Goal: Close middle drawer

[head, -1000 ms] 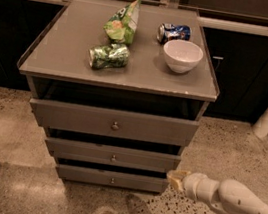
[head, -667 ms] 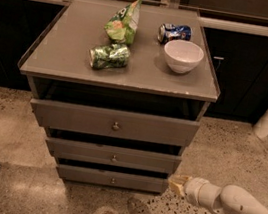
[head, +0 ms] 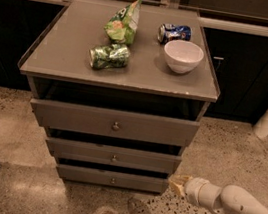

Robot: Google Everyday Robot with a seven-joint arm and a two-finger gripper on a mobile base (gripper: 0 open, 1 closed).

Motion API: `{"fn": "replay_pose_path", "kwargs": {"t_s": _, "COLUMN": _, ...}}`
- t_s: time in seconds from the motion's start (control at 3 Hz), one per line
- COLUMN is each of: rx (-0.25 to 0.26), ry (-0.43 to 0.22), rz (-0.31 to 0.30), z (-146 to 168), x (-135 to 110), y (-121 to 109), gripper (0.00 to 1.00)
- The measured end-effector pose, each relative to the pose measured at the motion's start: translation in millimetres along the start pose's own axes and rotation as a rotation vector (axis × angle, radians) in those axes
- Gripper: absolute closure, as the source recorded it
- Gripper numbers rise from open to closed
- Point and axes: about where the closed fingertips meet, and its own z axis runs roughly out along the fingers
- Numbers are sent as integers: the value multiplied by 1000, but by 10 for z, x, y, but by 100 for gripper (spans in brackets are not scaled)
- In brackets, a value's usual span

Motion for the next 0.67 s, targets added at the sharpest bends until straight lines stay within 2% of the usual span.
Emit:
{"fn": "replay_pose_path", "kwargs": {"t_s": 0.33, "rx": 0, "ry": 0, "rz": 0, "z": 0, "x": 0, "y": 0, "gripper": 13}}
{"fn": "replay_pose_path", "kwargs": {"t_s": 0.67, "rx": 0, "ry": 0, "rz": 0, "z": 0, "x": 0, "y": 0, "gripper": 0}}
